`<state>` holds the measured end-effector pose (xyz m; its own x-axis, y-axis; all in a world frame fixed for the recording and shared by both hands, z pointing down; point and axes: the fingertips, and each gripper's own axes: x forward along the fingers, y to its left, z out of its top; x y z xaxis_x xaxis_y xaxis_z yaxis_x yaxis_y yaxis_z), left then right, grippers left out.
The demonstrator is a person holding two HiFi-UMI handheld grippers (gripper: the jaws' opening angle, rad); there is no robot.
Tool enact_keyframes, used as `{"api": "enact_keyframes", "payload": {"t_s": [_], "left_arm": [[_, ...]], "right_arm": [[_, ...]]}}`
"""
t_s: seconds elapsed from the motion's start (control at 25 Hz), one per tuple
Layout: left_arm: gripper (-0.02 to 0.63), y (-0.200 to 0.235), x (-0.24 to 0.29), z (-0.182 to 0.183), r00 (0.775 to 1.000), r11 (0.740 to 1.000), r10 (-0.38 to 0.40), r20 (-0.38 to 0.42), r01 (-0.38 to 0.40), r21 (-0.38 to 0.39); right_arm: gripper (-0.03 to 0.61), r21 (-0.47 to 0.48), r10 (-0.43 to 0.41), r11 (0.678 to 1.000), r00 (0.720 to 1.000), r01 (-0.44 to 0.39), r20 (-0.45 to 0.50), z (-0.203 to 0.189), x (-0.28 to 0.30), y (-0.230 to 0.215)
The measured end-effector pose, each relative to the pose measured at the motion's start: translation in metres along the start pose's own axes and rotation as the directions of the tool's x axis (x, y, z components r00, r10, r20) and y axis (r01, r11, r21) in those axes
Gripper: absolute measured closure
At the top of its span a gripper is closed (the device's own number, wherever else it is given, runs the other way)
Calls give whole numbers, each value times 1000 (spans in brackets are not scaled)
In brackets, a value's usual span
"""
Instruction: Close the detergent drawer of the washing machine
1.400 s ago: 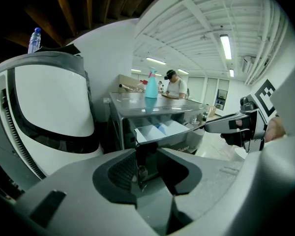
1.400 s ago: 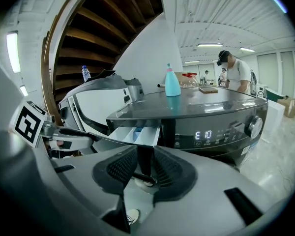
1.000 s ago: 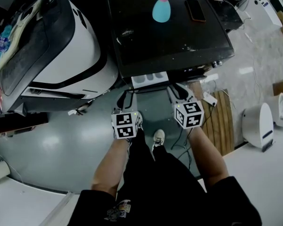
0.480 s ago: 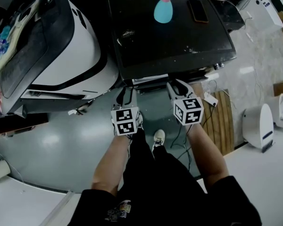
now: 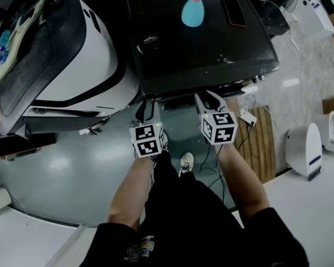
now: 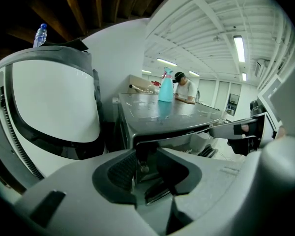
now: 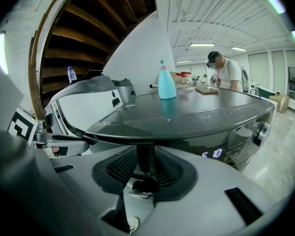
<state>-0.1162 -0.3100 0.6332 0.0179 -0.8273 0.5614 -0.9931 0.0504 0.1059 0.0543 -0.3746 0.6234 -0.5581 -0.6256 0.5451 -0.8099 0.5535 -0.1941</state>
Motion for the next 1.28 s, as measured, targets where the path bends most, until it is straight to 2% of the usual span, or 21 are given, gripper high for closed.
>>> {"api": "enact_keyframes", "payload": {"t_s": [0.24,0.52,0.64,0.68,0.76,0.88,1.04,1.28], "left_arm": [[486,4,4,4,1000,999,29,-6,-30,-30],[488,5,0,3,999,999,42,-16,-42,-31],[488,7,-9,4,999,998,48,-13,-48,-32],[491,6,-14,4,999,998,50,-10,-50,-32],[516,6,-26,6,998,998,59,5,-59,-29],[609,2,-47,13,996,997,74,40,-73,-29],[611,-14,-82,24,993,998,64,96,-61,-35],[611,-31,-134,36,984,999,53,170,-53,-4]], "right_arm": [[468,24,-28,999,1000,28,-8,4,5,-1],[472,21,-8,1000,1000,9,-19,4,3,0],[490,18,0,1000,1000,0,2,9,-4,1],[519,15,6,1000,1000,-6,10,11,-9,2],[578,7,25,1000,999,-25,27,15,-20,5],[580,-11,71,997,996,-70,52,22,-40,12],[580,-48,124,992,988,-120,87,29,-75,22],[581,-61,175,984,978,-169,116,30,-110,43]]}}
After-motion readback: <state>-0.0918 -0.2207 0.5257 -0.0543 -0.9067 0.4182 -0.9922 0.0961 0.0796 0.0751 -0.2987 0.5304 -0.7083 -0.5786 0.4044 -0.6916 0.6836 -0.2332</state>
